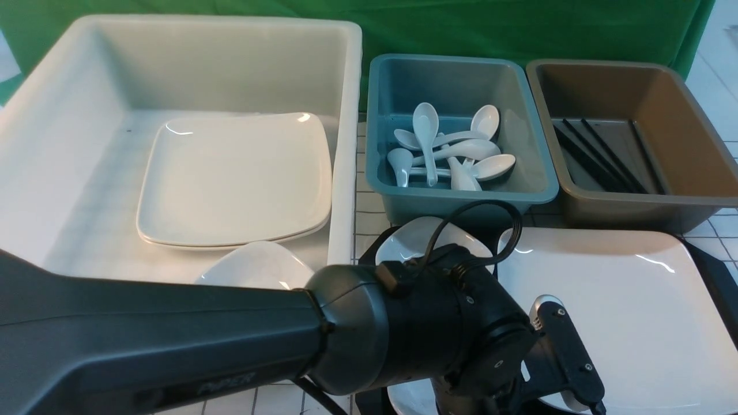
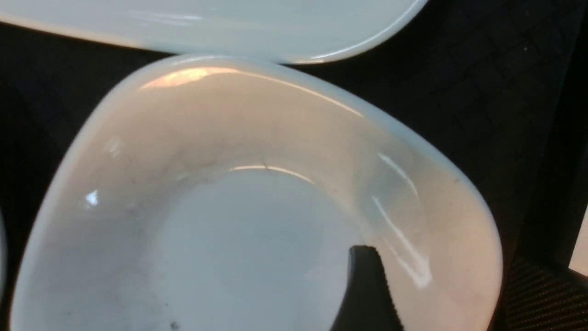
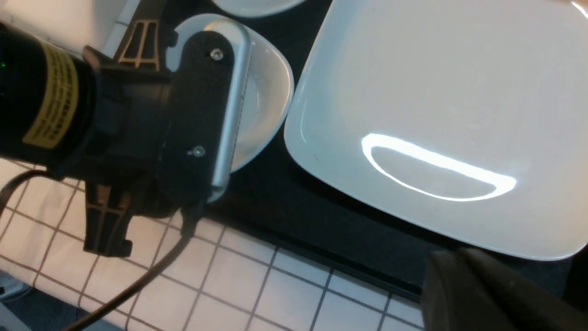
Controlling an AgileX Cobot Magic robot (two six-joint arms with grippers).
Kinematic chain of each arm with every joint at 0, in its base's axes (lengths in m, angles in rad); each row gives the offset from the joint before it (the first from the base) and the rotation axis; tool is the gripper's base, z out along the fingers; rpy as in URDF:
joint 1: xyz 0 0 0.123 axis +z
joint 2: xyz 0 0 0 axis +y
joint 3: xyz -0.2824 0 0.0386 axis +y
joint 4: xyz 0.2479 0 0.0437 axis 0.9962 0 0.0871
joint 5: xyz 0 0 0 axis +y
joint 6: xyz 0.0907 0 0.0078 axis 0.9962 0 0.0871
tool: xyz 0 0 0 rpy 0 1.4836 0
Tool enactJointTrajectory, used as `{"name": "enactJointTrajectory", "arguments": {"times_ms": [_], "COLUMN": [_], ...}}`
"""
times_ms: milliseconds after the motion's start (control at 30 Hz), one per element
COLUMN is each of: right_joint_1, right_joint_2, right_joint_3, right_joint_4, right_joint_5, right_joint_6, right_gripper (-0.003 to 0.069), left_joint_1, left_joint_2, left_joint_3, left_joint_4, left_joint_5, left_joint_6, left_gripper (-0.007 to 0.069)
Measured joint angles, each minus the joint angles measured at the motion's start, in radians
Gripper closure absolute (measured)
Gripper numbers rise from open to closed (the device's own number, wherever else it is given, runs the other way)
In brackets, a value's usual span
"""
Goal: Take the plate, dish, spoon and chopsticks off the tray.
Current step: Use the left arm to grab a small plate from the dinner plate
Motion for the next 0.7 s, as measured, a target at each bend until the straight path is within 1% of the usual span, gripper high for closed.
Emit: {"name": "enactJointTrajectory", "arguments": {"times_ms": [200,400,467,533,600,633,667,700], "right_joint_1": [0.000,0.000,0.000,0.000,0.000,0.000,0.000,0.000], "right_joint_2": [0.000,0.000,0.000,0.000,0.000,0.000,0.000,0.000], "right_joint_3": [0.000,0.000,0.000,0.000,0.000,0.000,0.000,0.000], "right_joint_4": [0.017,0.032,0.034,0.037,0.037,0.037,0.037,0.037], "right_joint_5": [0.000,0.000,0.000,-0.001,-0.001,-0.001,-0.001,-0.001], "right_joint_6": [-0.001,-0.017,-0.020,-0.021,-0.021,-0.021,-0.021,-0.021], "right_gripper": [0.0650,0.0650,0.0649,0.0649,0.0649,0.0649,0.0649,0.0647], "left_joint_1": [0.000,0.000,0.000,0.001,0.001,0.001,0.001,0.001], "left_joint_2": [0.016,0.037,0.043,0.045,0.045,0.045,0.044,0.039], "left_joint_3": [0.000,0.000,0.000,0.000,0.000,-0.001,-0.002,-0.003], "left_joint_4": [0.008,0.032,0.042,0.055,0.058,0.063,0.063,0.067], "left_joint_5": [-0.010,-0.019,-0.019,-0.019,-0.017,-0.019,-0.019,-0.016], "left_joint_6": [0.000,0.000,0.000,0.000,0.000,0.000,0.000,-0.001], "left_gripper": [0.0204,0.0211,0.0232,0.0276,0.0327,0.0400,0.0409,0.0438]}}
